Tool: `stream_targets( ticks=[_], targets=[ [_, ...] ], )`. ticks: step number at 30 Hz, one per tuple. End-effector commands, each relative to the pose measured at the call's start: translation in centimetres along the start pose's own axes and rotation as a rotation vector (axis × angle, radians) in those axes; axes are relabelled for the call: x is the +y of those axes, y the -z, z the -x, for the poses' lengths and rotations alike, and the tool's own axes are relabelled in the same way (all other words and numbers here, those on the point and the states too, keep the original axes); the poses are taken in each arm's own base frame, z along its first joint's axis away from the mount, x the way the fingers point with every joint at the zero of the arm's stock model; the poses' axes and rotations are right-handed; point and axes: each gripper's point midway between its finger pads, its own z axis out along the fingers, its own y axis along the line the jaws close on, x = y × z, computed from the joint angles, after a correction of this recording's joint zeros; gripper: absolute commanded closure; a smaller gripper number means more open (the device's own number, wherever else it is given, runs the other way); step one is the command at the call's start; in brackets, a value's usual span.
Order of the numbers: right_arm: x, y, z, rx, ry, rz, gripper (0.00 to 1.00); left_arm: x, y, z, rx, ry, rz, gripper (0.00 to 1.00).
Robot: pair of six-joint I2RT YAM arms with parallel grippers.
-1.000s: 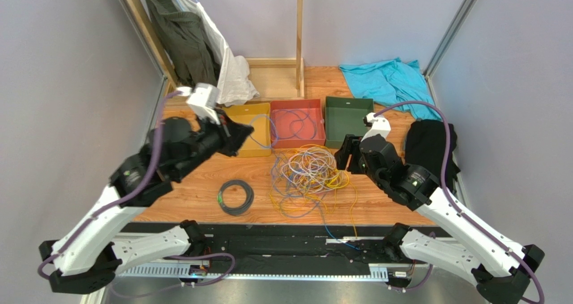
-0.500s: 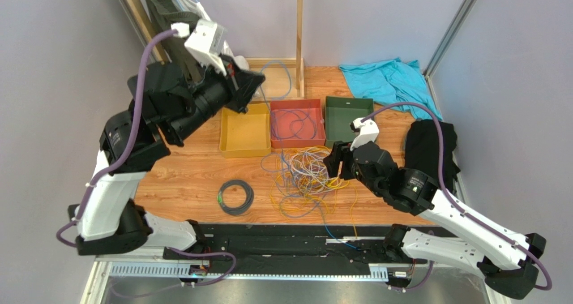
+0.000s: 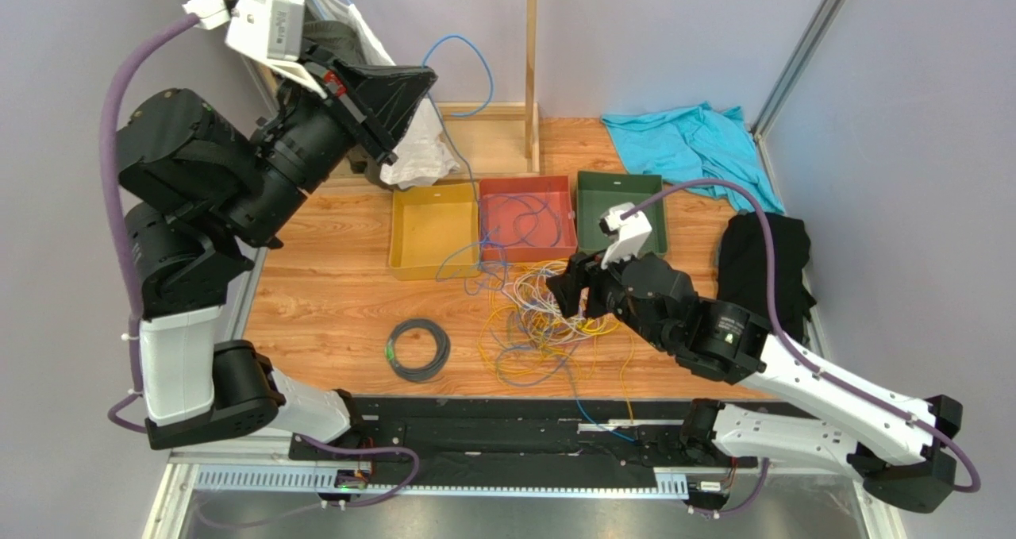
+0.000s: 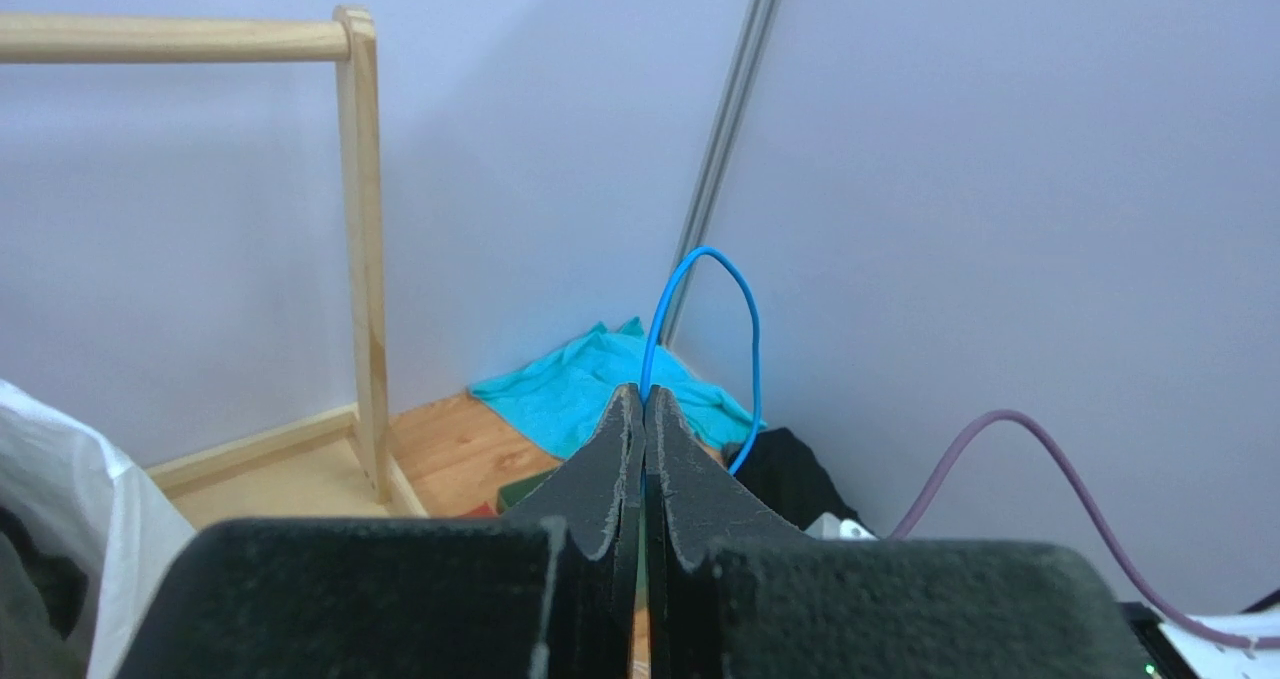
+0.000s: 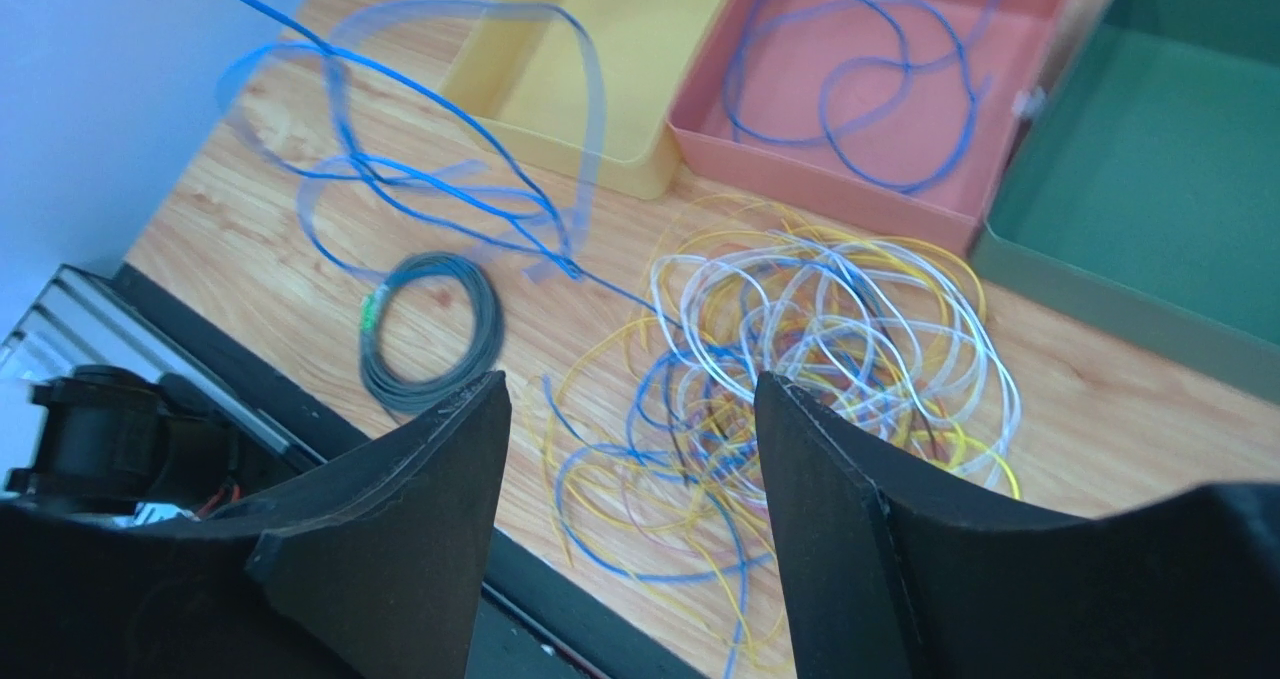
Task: Untangle the cables
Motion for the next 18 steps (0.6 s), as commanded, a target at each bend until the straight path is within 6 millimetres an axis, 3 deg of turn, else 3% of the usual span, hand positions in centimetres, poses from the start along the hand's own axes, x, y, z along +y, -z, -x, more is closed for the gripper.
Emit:
stream_targets(
  ticks=[1, 9, 11, 12, 13, 15, 17, 18],
  targets=[
    [5.3, -0.7, 6.0, -0.141, 0.049, 0.149, 0.34, -1.3, -1.3, -1.8, 0.042, -0.004, -0.047, 1.0],
    [9.4, -3.8, 9.4, -0.227, 0.081, 0.192, 0.34, -1.5, -1.3, -3.3, 0.089, 0.004, -0.059, 1.0],
    [9.9, -4.9, 9.3, -0.218, 0.094, 0.184, 0.36, -1.5, -1.2, -3.6, 0.096, 0.009, -0.063, 1.0],
    [10.0, -5.2, 9.3, -0.218, 0.094, 0.182, 0.51, -1.5, -1.2, -3.9, 0.103, 0.006, -0.063, 1.0],
    [10.1, -5.3, 9.7, -0.225, 0.089, 0.173, 0.6, -1.4, -1.0, -3.8, 0.101, 0.008, -0.059, 1.0],
    [9.4, -6.0, 9.2, -0.213, 0.094, 0.127, 0.69, -1.2, -1.0, -4.1, 0.108, 0.004, -0.048, 1.0],
    [8.7, -6.0, 8.7, -0.204, 0.097, 0.097, 0.68, -0.8, -0.7, -3.8, 0.101, -0.003, -0.036, 1.0],
    [8.4, -5.9, 8.4, -0.198, 0.099, 0.095, 0.57, -0.7, -0.7, -4.0, 0.103, -0.006, -0.029, 1.0]
  ],
)
